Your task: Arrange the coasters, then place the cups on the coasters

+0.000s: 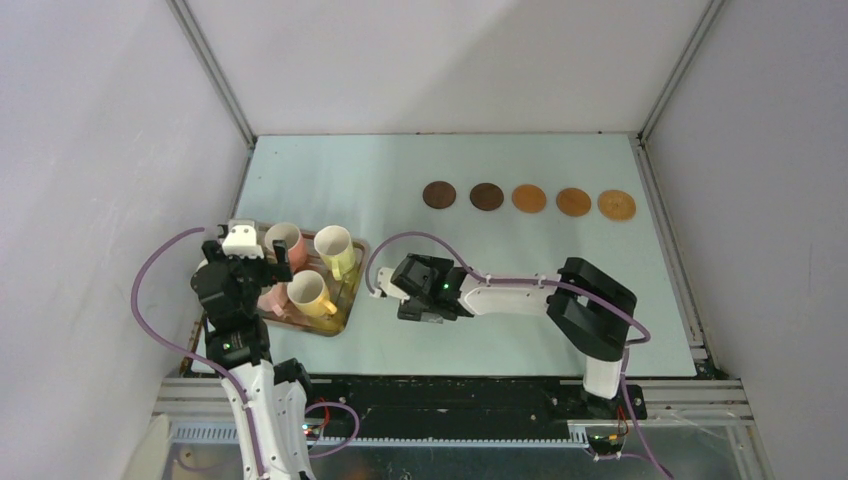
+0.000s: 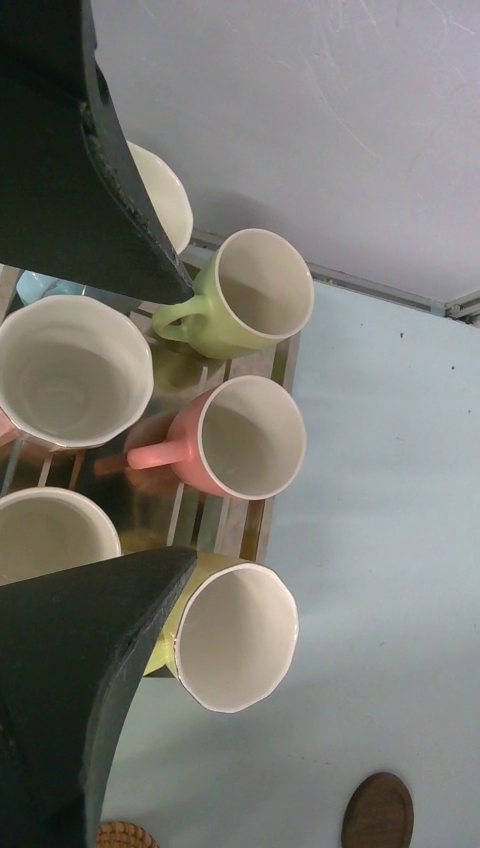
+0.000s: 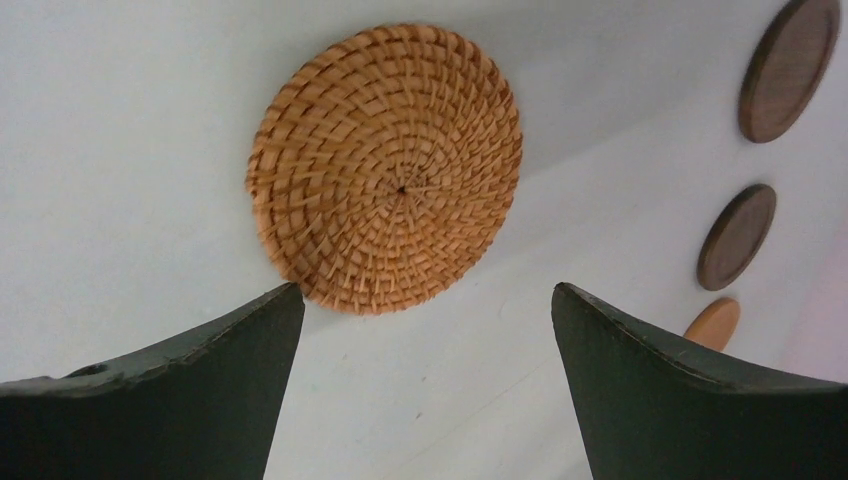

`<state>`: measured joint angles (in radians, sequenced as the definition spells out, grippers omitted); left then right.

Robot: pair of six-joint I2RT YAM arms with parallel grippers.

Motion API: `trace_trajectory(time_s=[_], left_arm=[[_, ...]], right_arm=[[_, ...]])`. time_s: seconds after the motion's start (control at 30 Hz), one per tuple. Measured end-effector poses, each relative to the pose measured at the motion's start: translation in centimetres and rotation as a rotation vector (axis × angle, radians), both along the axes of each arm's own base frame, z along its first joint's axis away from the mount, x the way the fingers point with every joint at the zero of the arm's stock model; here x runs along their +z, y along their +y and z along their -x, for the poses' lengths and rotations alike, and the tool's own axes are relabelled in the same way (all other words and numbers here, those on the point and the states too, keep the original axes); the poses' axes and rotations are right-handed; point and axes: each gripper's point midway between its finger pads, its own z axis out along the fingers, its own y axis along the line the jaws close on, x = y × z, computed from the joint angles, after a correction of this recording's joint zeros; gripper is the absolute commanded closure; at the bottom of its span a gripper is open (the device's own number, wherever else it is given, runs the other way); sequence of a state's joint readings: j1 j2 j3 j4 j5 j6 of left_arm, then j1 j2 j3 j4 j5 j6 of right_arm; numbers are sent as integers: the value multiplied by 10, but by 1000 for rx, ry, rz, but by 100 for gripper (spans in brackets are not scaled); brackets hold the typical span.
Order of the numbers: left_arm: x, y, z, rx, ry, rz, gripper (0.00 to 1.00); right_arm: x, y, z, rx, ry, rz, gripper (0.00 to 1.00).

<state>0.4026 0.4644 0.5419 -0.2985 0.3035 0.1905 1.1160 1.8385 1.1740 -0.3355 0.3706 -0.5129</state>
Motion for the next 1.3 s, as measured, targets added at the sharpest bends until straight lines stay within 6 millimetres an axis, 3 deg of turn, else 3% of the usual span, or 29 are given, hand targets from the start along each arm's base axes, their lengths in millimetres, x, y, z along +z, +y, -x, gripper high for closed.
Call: trace_trajectory(time_s=[0.37,0.6,0.8,0.9,1.3], left_arm=[[0,0,0,0,1,0,2],[-3,1,-1,1,11,4,2],[-5,1,-2,1,18,7,2],[-7,2,-3,1,29,11,2],[-13,2,-5,1,50,20,2]], right_arm=[[1,13,-38,-57,-102,-39,1],[-1,28,-94,-130,-128,-70,8],[-2,55,-148,-182,-34,-158,7],[-4,63,-165,-202,14,-195,7],[-8,85,-199,-262,169,-301,8]])
